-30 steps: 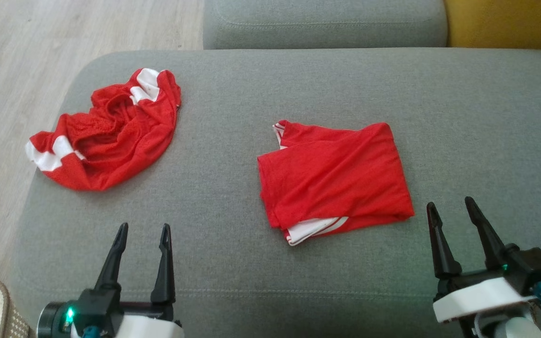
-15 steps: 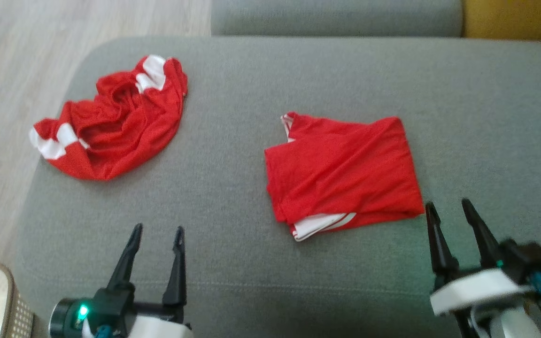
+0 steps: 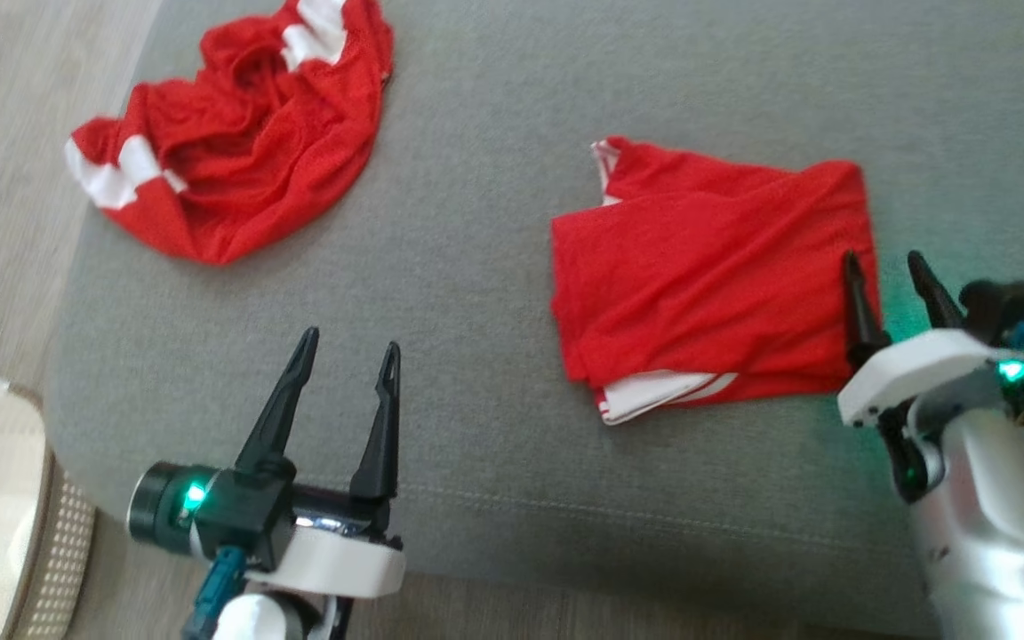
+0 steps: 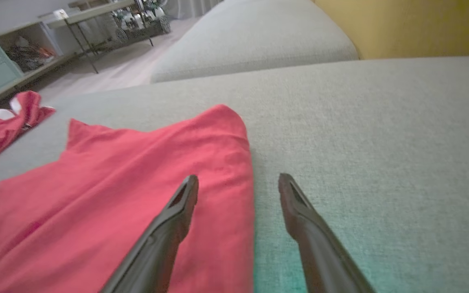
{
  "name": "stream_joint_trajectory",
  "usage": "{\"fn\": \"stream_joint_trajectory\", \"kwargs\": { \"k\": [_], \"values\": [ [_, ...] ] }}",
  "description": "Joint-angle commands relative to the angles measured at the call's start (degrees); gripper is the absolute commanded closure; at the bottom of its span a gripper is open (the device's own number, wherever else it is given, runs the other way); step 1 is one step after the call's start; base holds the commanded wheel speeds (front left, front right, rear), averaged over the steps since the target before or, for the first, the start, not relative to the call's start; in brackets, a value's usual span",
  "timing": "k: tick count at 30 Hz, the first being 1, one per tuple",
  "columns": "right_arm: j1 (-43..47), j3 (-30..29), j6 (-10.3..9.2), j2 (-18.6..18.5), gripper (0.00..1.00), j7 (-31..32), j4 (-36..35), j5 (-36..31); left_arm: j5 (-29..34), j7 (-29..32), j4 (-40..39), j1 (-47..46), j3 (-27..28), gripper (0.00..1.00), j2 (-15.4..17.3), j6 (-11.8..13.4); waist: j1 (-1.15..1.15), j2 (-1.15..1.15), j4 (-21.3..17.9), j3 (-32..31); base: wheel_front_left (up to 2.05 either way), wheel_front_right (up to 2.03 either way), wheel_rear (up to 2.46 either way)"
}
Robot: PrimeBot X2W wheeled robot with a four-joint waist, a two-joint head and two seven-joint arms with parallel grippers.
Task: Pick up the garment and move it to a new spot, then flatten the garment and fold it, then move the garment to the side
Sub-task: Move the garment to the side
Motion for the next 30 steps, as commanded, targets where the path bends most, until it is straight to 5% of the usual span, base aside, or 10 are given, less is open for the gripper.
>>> {"fn": "stream_joint_trajectory", "kwargs": {
  "k": [1, 4, 5, 7, 8, 9, 18, 30],
  "values": [
    [-3.66, 1.17, -0.01, -0.54, 0.0, 0.4, 0.83, -0.71, 0.11, -0.3, -1.92, -2.73, 1.12, 0.0, -0.28, 0.24, 0.0, 0.0, 1.58, 2.06, 0.0, 0.0, 0.0],
    [-6.05, 0.71, -0.01, -1.14, 0.0, 0.81, 4.57, -0.82, -0.09, -0.3, -1.95, -3.33, 0.76, 0.0, -0.29, 0.58, 0.0, 0.0, 1.93, 3.18, 0.0, 0.0, 0.0],
    [-6.67, 0.59, -0.01, -1.22, 0.2, 0.98, 5.75, -0.64, -0.13, -0.3, -1.94, -3.5, 0.66, 0.0, -0.29, 0.67, 0.0, 0.0, 1.96, 3.42, 0.0, 0.0, 0.0],
    [-7.82, 0.95, -0.01, -1.03, 0.8, 1.54, 7.77, 0.69, -0.19, -0.3, -1.95, -3.74, 0.5, 0.0, -0.3, 0.85, 0.0, 0.0, 1.87, 3.86, 0.0, 0.0, 0.0],
    [-7.82, 0.95, -0.01, -1.03, 0.8, 1.54, 7.77, 0.69, -0.19, -0.3, -1.95, -3.74, 0.5, 0.0, -0.3, 0.85, 0.0, 0.0, 1.87, 3.86, 0.0, 0.0, 0.0],
    [-8.35, 1.35, -0.01, -0.97, 1.0, 1.7, 8.51, 1.41, -0.21, -0.3, -1.98, -3.83, 0.45, 0.0, -0.3, 0.95, 0.0, 0.0, 1.72, 4.06, 0.0, 0.0, 0.0],
    [-12.55, 4.38, -0.01, -6.57, 1.0, -0.43, 6.03, 1.34, 0.16, -0.3, -3.84, -5.24, -0.01, 0.0, -0.31, 0.91, 0.0, 0.0, -3.19, 6.96, 0.0, 0.0, 0.0],
    [-15.7, -1.3, -0.01, -16.68, 1.0, 5.35, -10.51, -1.65, 1.45, -0.3, -6.81, -9.56, -0.6, 0.0, 1.08, -0.44, 0.0, 0.0, -13.8, 14.75, 0.0, 0.0, 0.0]
  ]
}}
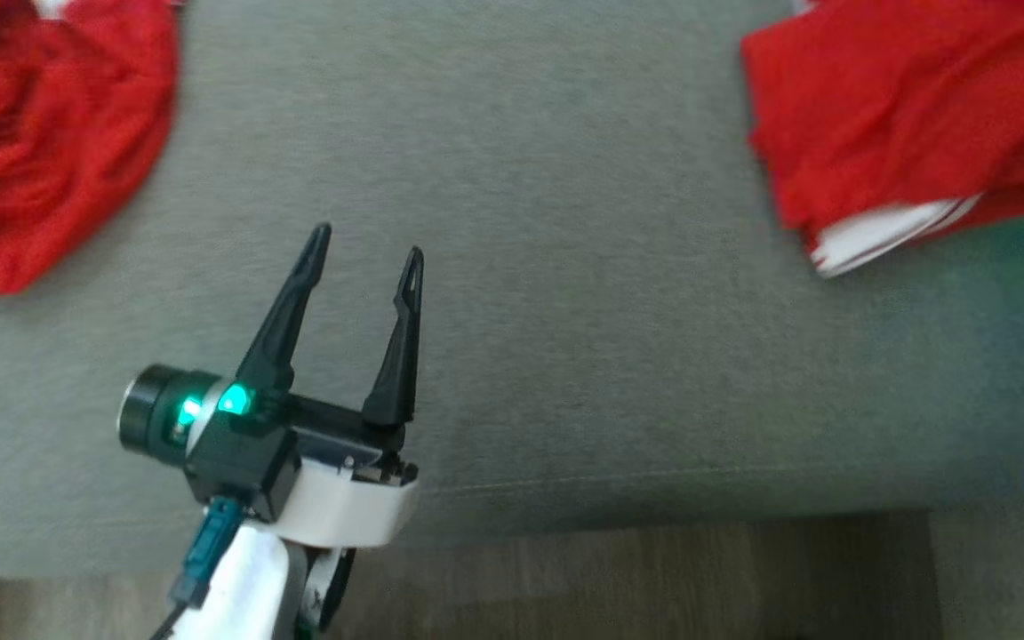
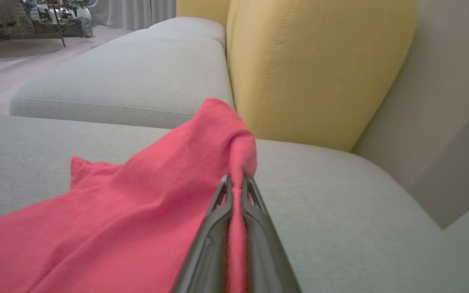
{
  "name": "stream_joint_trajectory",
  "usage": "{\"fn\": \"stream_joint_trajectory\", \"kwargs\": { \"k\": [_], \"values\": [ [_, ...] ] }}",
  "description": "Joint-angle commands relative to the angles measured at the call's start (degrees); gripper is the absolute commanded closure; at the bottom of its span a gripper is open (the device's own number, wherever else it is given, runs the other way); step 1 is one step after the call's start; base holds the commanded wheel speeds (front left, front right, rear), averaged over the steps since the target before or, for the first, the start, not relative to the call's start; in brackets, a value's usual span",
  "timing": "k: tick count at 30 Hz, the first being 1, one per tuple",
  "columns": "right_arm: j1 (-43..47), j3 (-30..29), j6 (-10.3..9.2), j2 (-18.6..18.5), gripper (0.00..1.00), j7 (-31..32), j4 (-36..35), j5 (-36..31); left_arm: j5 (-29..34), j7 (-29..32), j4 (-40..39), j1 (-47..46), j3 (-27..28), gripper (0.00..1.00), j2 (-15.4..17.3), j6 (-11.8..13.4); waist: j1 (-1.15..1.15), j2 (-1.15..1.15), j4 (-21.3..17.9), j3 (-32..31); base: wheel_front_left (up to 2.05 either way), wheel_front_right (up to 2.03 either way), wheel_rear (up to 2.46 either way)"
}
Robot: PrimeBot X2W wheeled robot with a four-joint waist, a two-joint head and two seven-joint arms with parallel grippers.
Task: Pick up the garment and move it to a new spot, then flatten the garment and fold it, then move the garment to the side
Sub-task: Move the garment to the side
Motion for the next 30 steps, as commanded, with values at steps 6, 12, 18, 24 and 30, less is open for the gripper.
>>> {"fn": "stream_joint_trajectory", "kwargs": {
  "k": [6, 12, 18, 24, 30],
  "values": [
    [-1.48, -4.04, -0.02, -2.1, 1.0, 3.63, -10.95, -1.08, 0.39, -0.29, -2.61, -3.71, 1.73, 0.0, 1.86, -0.32, -0.01, 0.0, -6.7, 6.58, 0.0, 0.0, 0.0],
    [-1.8, -5.64, -0.02, -1.95, 1.0, 7.19, -18.09, -3.32, 0.4, -0.29, -3.06, -5.93, 1.9, 0.0, 2.85, -0.37, -0.01, 0.0, -8.44, 10.0, 0.0, 0.0, 0.0],
    [-2.58, -11.06, -0.02, 0.52, 0.0, 6.02, -23.73, -10.03, -0.11, -0.29, -2.63, -7.41, 1.74, 0.0, 2.98, -0.29, -0.01, 0.0, -7.68, 10.91, 0.0, 0.0, 0.0],
    [-0.68, -11.17, -0.02, 3.45, 0.0, 1.86, -26.74, -16.31, -0.46, -0.29, -2.1, -7.19, 1.56, 0.0, 2.3, 0.31, -0.01, 0.0, -4.89, 7.8, 0.0, 0.0, 0.0],
    [5.51, -5.28, -0.02, 9.46, 0.0, -2.76, -25.41, -15.54, -0.99, -0.29, -1.31, -5.03, 1.72, 0.0, 1.34, 1.6, -0.01, 0.0, -0.07, 1.21, 0.0, 0.0, 0.0]
  ]
}}
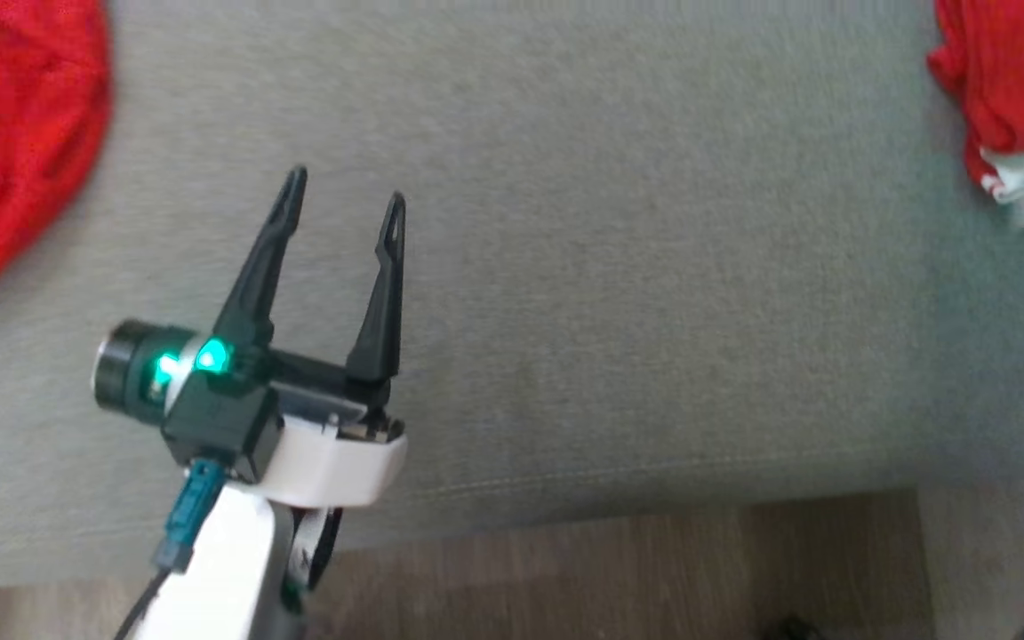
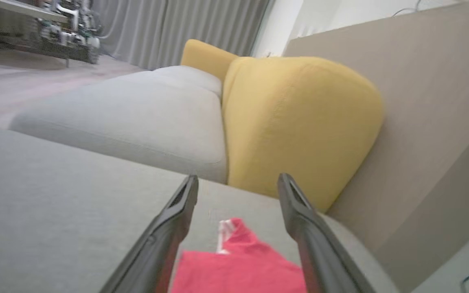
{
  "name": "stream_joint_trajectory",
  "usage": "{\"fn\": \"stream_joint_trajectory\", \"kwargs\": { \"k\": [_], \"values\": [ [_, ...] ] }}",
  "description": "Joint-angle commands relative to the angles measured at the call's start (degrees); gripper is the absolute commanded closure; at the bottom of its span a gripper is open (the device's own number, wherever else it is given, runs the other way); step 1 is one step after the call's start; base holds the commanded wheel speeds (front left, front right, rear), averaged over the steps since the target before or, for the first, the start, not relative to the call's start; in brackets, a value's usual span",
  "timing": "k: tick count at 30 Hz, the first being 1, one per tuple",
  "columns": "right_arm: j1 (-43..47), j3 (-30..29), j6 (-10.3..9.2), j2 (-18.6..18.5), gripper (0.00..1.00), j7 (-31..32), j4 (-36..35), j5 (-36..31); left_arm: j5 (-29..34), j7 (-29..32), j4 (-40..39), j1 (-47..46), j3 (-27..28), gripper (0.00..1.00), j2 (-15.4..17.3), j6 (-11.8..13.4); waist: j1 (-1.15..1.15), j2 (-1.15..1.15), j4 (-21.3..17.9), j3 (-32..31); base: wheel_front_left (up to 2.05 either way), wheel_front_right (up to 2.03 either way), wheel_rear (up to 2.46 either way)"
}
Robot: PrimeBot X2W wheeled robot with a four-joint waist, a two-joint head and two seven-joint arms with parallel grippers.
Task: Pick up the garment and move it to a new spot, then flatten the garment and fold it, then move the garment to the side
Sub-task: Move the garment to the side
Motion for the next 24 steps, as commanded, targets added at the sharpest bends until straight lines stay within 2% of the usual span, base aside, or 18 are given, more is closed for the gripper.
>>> {"fn": "stream_joint_trajectory", "kwargs": {
  "k": [1, 8, 11, 14, 24],
  "values": [
    [1.83, 1.89, -0.02, 0.19, 0.0, -1.03, -0.93, 1.19, -0.22, -0.29, -1.49, 1.31, 1.68, 0.0, -0.09, 0.6, 0.0, 0.0, 3.76, -4.42, 0.0, 0.0, 0.0],
    [10.54, 8.7, -0.02, 4.09, 0.0, -4.26, 4.48, 5.75, -2.77, -0.29, 0.9, 5.46, 3.96, 0.0, -1.18, 1.33, 0.0, 0.0, 8.43, -12.44, 0.0, 0.0, 0.0],
    [14.07, 11.17, -0.02, 4.72, 0.0, -4.41, 2.97, 9.37, -6.39, -0.29, 1.73, 7.0, 5.85, 0.0, -1.76, 0.68, 0.0, 0.0, 10.02, -15.3, 0.0, 0.0, 0.0],
    [20.77, 10.9, -0.02, 5.66, 0.0, -4.44, 1.45, 12.31, -8.1, -0.29, 3.15, 8.65, 8.11, 0.0, -2.05, -0.75, 0.0, 0.0, 11.63, -18.99, 0.0, 0.0, 0.0],
    [33.52, 11.57, -0.02, 7.23, 0.0, -4.45, -0.36, 13.68, -5.45, -0.29, 6.23, 14.81, 9.82, 0.0, -2.11, -1.48, 0.0, 0.0, 11.86, -27.69, 0.0, 0.0, 0.0]
  ]
}}
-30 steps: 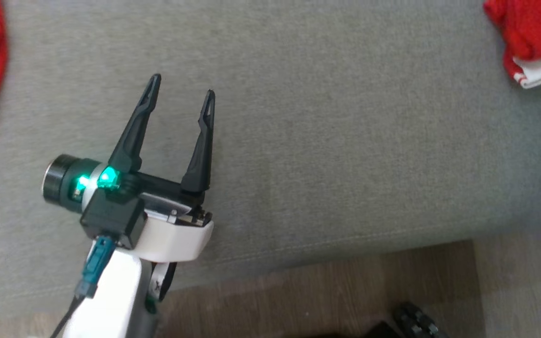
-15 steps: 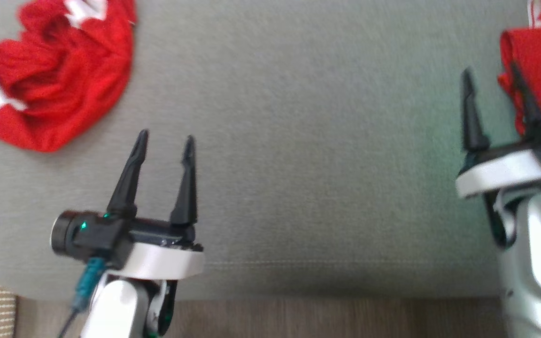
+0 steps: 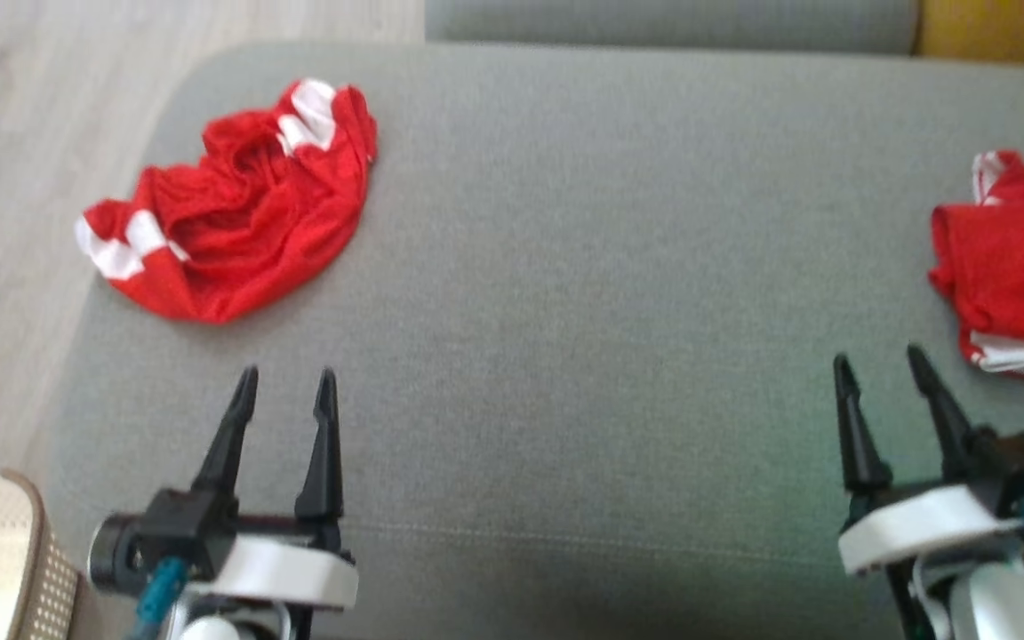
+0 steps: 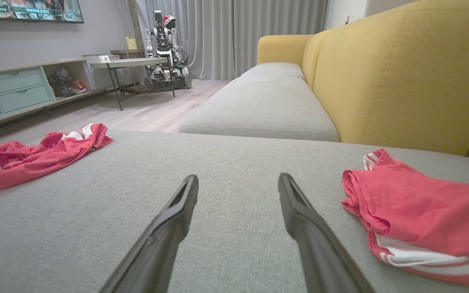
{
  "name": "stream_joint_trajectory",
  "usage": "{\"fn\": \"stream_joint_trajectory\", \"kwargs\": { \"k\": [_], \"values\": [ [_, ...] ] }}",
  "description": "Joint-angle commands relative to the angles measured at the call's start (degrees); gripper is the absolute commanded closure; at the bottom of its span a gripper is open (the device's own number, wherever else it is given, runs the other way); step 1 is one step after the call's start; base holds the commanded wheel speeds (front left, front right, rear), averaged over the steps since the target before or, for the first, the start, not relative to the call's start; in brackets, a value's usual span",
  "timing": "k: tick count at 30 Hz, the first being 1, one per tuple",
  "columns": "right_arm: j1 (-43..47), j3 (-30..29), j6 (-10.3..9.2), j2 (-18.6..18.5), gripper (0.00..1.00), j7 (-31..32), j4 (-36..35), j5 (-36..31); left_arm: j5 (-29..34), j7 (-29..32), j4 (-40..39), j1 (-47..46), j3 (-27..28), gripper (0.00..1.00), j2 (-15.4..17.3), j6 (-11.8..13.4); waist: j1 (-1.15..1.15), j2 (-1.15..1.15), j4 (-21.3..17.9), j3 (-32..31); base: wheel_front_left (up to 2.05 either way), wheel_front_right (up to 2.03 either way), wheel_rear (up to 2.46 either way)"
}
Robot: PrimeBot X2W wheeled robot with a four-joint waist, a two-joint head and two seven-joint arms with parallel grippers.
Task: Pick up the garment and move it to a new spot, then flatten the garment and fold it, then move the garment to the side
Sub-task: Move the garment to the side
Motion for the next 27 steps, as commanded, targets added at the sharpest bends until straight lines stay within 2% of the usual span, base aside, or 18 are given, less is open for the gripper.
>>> {"fn": "stream_joint_trajectory", "kwargs": {
  "k": [1, 11, 27],
  "values": [
    [-0.12, 1.64, -0.02, 0.04, 0.0, -0.52, -2.4, -0.08, 1.07, -0.29, -1.42, -1.05, 2.32, 0.0, -0.14, -0.5, 0.01, 0.0, 0.17, -2.52, 0.0, 0.0, 0.0],
    [3.93, 2.88, -0.02, 0.1, 0.0, -0.52, -2.92, 2.39, 5.17, -0.29, 1.5, 2.4, 2.14, 0.0, -0.14, -2.7, 0.01, 0.0, -0.74, -4.71, 0.0, 0.0, 0.0],
    [4.94, 3.96, -0.02, 0.11, 0.0, -0.52, -1.5, 3.02, 6.29, -0.29, 2.54, 3.14, 2.05, 0.0, -0.14, -2.32, 0.01, 0.0, -2.04, -5.9, 0.0, 0.0, 0.0]
  ]
}}
